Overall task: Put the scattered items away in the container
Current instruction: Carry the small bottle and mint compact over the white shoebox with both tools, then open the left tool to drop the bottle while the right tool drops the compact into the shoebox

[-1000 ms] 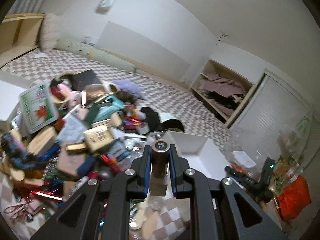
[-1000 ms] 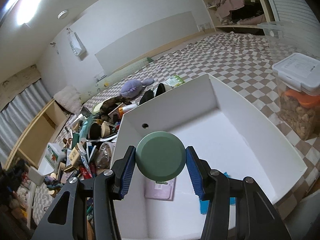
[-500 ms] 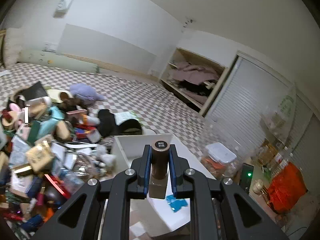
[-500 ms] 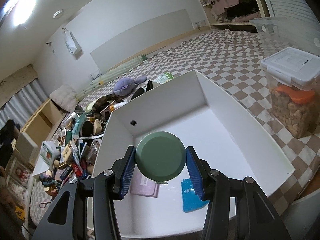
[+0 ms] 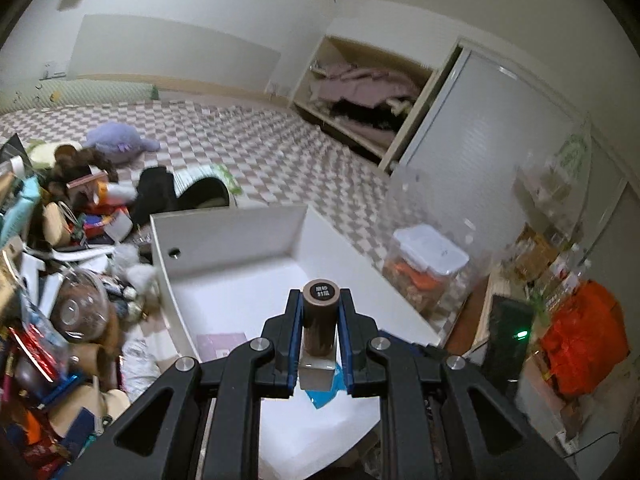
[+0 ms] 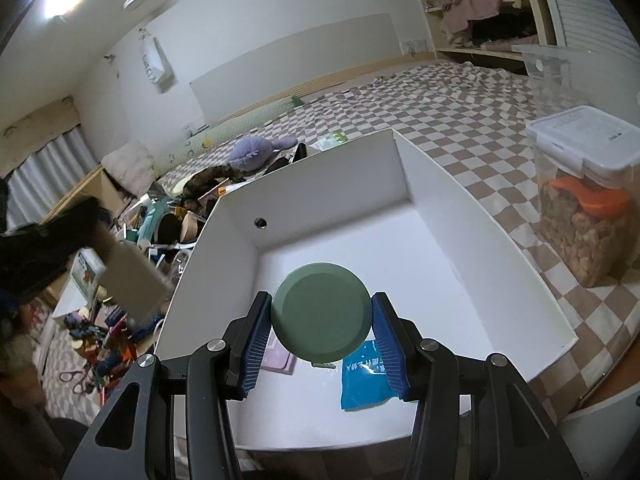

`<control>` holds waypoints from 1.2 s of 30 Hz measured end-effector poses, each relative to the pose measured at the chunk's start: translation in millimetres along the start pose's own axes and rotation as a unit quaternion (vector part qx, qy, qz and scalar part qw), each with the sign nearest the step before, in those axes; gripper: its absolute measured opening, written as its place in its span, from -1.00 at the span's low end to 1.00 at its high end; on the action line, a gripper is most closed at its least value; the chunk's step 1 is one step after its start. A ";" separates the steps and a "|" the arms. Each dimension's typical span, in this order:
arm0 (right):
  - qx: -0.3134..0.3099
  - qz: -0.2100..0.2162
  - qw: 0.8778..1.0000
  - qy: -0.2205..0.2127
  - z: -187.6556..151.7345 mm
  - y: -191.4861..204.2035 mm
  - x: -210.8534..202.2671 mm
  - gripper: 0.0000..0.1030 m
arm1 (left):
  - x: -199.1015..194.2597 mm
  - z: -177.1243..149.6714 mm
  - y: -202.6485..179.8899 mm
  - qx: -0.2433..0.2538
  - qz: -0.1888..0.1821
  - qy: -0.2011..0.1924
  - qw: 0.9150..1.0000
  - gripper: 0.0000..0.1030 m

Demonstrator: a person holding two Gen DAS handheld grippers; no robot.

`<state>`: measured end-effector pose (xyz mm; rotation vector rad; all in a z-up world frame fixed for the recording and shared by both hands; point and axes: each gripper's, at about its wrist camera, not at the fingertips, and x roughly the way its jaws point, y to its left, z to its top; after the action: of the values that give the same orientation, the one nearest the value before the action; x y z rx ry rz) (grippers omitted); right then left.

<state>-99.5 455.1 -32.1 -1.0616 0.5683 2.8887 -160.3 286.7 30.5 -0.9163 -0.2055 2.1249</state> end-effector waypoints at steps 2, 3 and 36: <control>-0.005 0.000 1.000 0.000 -0.5 0.6 -0.8 -0.01 | 12.8 -5.5 -1.0 -0.001 0.002 0.014 1.000 -0.68; -0.008 0.000 1.000 0.001 -0.8 0.9 -1.4 -0.01 | 19.6 -8.5 -1.6 -0.002 0.003 0.022 1.000 -0.68; -0.098 -0.066 0.993 0.021 -5.3 0.9 9.7 -0.01 | 81.4 -53.9 -4.2 0.019 0.062 0.084 0.994 -0.68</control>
<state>-103.8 451.4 -41.7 -1.1353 0.2086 2.8563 -155.8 340.4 -51.1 -1.1050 -0.0235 2.1439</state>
